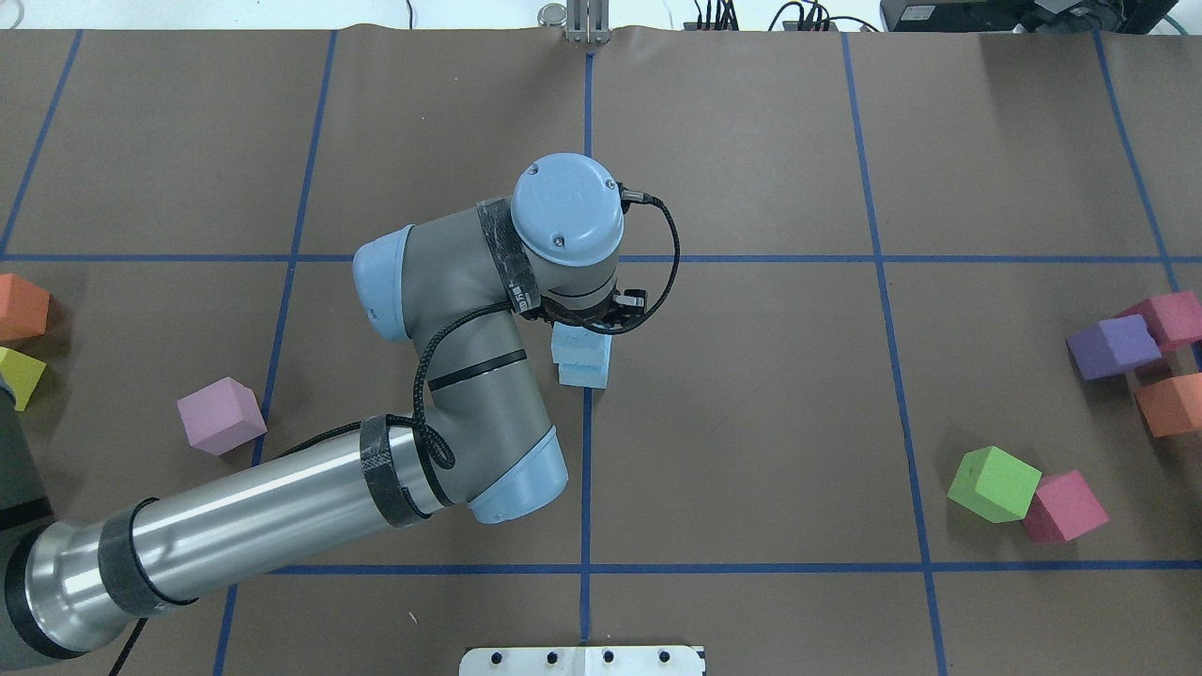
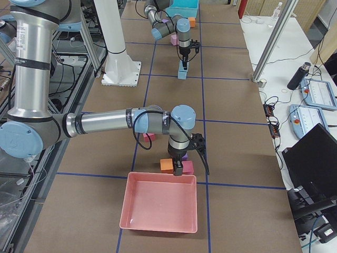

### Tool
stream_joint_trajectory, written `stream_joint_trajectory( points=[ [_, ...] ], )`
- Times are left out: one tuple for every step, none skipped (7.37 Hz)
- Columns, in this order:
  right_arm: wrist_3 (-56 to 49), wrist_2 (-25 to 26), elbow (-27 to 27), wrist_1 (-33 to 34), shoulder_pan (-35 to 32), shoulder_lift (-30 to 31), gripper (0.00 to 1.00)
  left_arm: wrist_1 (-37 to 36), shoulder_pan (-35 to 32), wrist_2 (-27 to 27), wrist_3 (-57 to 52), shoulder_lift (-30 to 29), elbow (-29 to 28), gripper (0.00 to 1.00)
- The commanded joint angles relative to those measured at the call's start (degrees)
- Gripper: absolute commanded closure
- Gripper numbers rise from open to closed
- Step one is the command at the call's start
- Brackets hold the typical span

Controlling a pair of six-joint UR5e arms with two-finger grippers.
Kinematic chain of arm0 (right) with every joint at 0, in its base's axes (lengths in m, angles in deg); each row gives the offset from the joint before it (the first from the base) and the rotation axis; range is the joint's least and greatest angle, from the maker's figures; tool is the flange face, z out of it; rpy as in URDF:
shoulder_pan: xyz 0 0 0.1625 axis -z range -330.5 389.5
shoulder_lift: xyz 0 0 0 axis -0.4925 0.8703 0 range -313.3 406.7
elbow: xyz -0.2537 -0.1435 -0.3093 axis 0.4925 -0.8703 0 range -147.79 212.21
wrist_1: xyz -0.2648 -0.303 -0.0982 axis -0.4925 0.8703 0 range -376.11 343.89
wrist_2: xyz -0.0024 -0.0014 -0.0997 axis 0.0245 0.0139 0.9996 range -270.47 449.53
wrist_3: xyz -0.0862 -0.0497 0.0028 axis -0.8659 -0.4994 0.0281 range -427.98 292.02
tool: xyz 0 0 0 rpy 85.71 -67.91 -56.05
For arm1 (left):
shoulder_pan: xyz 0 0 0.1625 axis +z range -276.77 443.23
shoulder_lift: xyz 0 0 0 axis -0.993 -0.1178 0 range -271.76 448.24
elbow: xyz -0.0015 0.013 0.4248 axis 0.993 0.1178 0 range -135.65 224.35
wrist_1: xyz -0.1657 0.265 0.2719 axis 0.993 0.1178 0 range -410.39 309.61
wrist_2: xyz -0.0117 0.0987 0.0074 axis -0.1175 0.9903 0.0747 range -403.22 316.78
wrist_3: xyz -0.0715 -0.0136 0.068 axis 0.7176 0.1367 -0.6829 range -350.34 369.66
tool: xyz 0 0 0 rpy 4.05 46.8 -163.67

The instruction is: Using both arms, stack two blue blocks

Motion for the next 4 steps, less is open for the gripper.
stream_joint_trajectory(
  points=[
    [0.0,0.0,0.0,0.0,0.0,0.0,0.0,0.0,0.1,-0.7,0.2,-0.1,0.0,0.83],
    [0.0,0.0,0.0,0.0,0.0,0.0,0.0,0.0,0.1,-0.7,0.2,0.0,-0.1,0.83],
    [0.0,0.0,0.0,0.0,0.0,0.0,0.0,0.0,0.1,-0.7,0.2,0.0,-0.1,0.83],
    [0.0,0.0,0.0,0.0,0.0,0.0,0.0,0.0,0.1,-0.7,0.2,0.0,-0.1,0.81]
  ],
)
